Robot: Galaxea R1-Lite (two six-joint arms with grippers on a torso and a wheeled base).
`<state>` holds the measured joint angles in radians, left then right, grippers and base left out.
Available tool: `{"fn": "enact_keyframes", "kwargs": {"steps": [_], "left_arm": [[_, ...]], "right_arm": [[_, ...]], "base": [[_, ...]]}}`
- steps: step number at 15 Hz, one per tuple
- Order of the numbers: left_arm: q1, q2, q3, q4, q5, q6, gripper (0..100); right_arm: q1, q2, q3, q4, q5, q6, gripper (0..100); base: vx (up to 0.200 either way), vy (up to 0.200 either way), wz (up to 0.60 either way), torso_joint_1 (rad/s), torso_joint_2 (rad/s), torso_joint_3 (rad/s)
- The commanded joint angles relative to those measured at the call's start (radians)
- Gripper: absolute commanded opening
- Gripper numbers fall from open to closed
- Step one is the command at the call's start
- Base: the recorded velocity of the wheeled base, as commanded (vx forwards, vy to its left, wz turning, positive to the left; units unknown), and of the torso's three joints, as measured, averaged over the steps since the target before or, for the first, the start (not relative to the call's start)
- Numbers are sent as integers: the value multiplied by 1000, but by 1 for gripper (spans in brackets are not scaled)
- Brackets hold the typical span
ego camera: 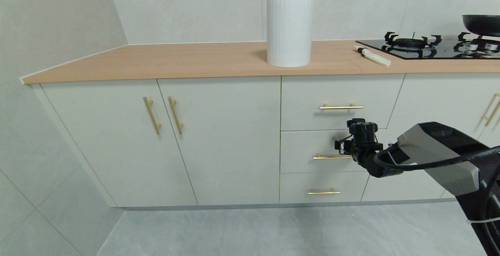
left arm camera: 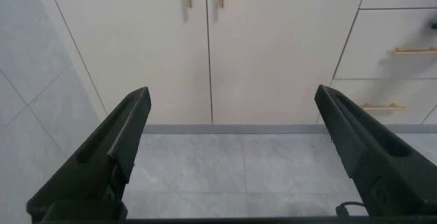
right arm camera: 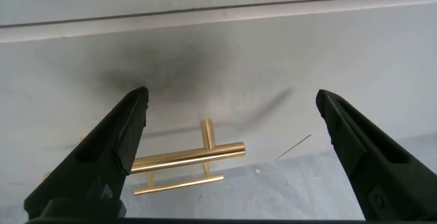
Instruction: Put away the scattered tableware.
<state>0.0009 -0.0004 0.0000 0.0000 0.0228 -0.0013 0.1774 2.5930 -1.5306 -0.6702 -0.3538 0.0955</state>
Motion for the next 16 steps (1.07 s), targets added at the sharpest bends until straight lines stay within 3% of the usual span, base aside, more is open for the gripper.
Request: {"fn": "enact_keyframes", "kwargs": {"steps": [1,2,3,8,11,13,16], "left_arm": [[1,0,0,0,0,0,100],[1,0,0,0,0,0,100],[1,0,0,0,0,0,100],[1,0,0,0,0,0,100],[1,0,0,0,0,0,100],[1,0,0,0,0,0,100],[1,0,0,0,0,0,100]], "right_arm": [[0,-105,126,1,1,0,100],[2,-146,176,1,1,0,100],[2,-292,330,0,7,1,100],[24,-947,822,-26,3,-8,100],[20,-1358,1015,3,1,-46,100],[16,-1614,1081,101,-1,-96,100],[16,-1998,1064,463,-16,-157,100]], "base": [[0,0,0,0,0,0],[0,0,0,0,0,0],[0,0,0,0,0,0],[0,0,0,0,0,0],[0,0,0,0,0,0],[0,0,0,0,0,0],[0,0,0,0,0,0]]}}
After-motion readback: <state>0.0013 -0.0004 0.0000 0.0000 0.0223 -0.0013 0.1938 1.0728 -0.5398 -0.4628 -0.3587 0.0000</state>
